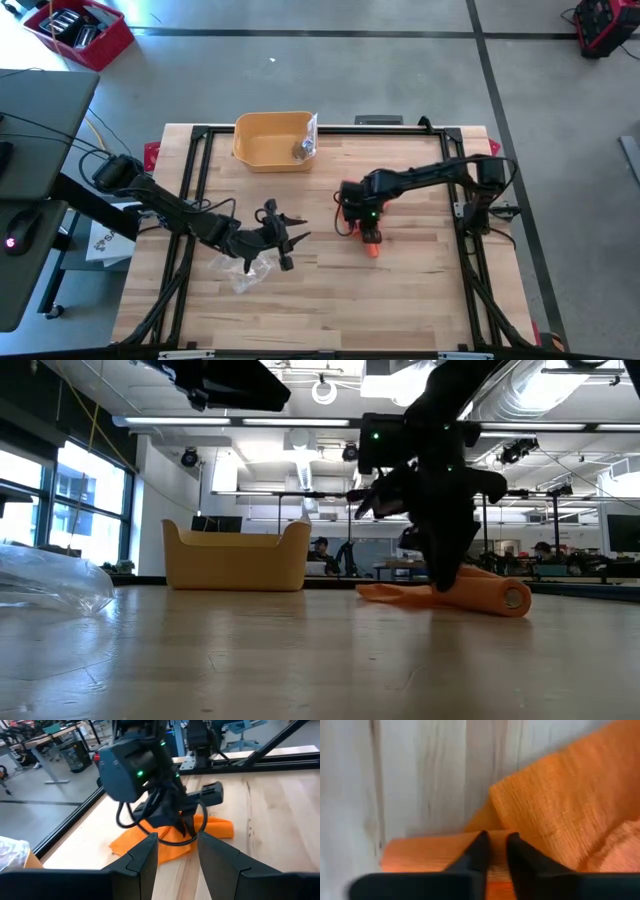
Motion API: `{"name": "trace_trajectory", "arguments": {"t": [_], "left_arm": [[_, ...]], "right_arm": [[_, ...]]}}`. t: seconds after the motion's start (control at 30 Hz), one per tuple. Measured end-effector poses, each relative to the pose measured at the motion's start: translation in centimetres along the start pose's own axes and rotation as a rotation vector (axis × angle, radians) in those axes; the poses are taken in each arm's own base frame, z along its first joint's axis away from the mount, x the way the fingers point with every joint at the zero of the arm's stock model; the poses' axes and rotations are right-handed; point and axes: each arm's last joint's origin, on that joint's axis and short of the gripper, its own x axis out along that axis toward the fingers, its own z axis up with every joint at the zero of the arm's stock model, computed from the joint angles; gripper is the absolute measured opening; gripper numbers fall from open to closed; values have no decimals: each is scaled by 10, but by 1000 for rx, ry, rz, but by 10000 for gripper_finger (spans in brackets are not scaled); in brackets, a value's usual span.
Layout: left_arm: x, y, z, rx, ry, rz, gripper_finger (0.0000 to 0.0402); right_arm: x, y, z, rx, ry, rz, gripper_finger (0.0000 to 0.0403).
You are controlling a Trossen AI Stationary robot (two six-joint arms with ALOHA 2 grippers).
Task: Roll bandage
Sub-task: Roll the orange bandage
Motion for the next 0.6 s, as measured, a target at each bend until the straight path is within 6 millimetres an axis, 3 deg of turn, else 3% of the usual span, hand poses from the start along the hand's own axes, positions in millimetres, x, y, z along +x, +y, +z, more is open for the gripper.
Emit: {"name": "trace_trajectory", "arguments": {"t": [0.13, 0.3, 0.47, 0.6], "left_arm": [[0, 1, 0, -2, -4, 20, 132], [0, 1, 0, -3, 2, 23, 132], [0, 1, -1, -45, 4, 23, 132], [0, 0, -1, -45, 7, 1, 132]], "right_arm": [[-15, 10, -7, 25, 20, -84, 16], [-59, 45, -23, 63, -55, -207, 4], [-112, 87, -45, 130, -334, -436, 3], [-142, 117, -62, 228, -626, -626, 3]]}}
